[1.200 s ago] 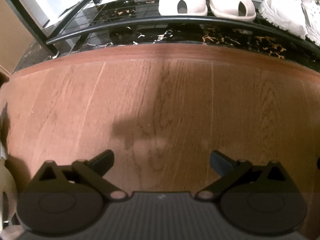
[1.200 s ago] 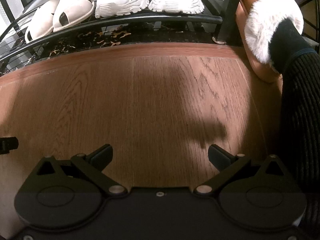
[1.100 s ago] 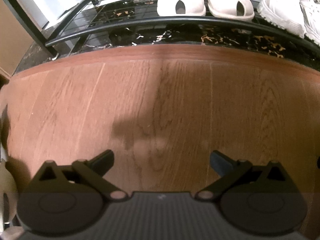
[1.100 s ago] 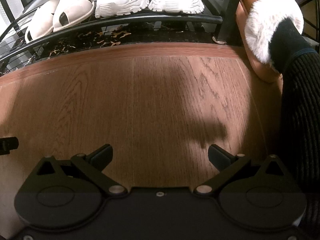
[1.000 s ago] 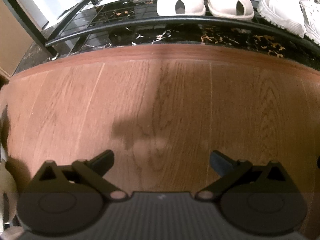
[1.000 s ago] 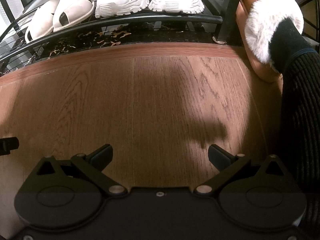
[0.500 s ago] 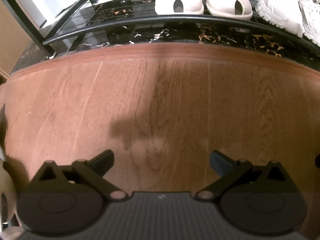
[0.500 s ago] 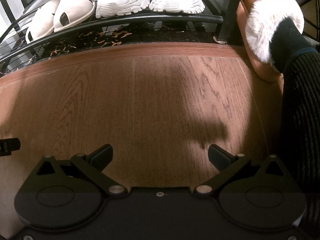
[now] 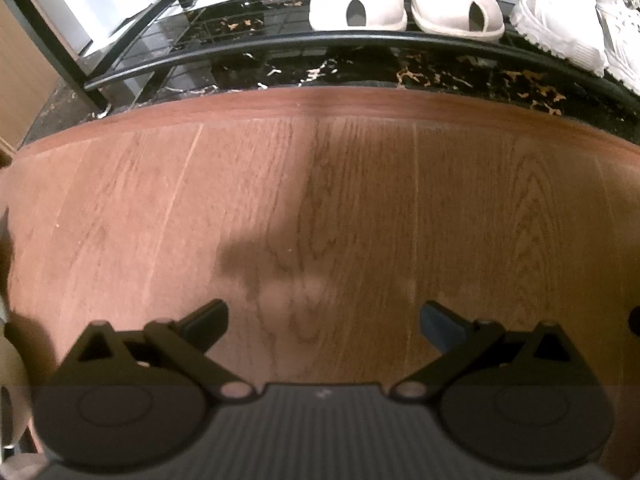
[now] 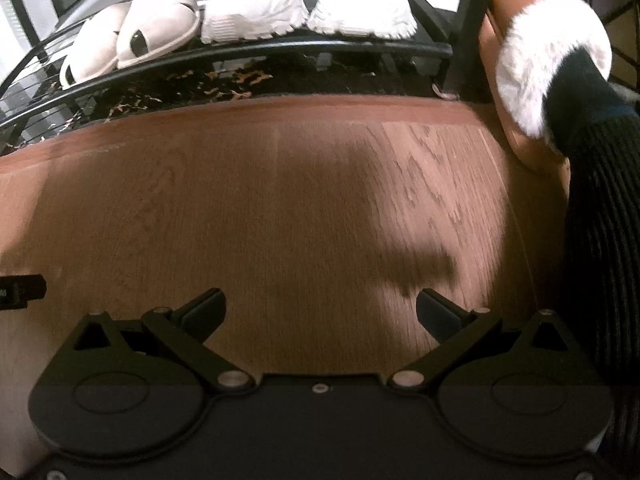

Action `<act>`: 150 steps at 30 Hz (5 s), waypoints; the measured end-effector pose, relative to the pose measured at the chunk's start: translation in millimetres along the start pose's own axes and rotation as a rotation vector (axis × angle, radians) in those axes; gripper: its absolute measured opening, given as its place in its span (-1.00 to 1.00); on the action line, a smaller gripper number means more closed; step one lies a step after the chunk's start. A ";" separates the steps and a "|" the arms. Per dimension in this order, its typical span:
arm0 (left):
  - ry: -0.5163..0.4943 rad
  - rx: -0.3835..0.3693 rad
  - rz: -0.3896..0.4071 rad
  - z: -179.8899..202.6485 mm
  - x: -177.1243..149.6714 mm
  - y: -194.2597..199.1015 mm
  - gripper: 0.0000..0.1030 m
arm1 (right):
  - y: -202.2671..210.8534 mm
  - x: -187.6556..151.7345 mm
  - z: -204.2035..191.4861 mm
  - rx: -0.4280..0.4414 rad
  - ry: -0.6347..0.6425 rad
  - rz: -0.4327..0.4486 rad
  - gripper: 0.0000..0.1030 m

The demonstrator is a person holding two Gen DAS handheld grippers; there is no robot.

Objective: Organize scattered shoes

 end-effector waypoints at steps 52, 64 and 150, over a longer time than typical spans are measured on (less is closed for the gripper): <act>0.603 0.531 0.408 -170.5 4.4 97.7 0.98 | 14.9 2.5 12.2 0.140 -0.192 0.081 1.00; 0.744 0.719 0.315 -230.3 -23.5 109.9 0.99 | 44.1 4.2 -27.5 0.282 -0.012 0.243 1.00; 0.095 -0.060 0.639 -19.2 11.9 135.4 0.99 | 37.1 15.1 1.2 0.406 -0.322 0.194 1.00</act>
Point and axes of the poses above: each gripper's, at about its wrist camera, not at the fingertips, and y roughly against the way its jaws point, z to its right, x to its top, the point moved 6 cm from there along -y, roughly the way its jaws point, and after that the axes turned 8 degrees about -x, right-handed, at the moved point
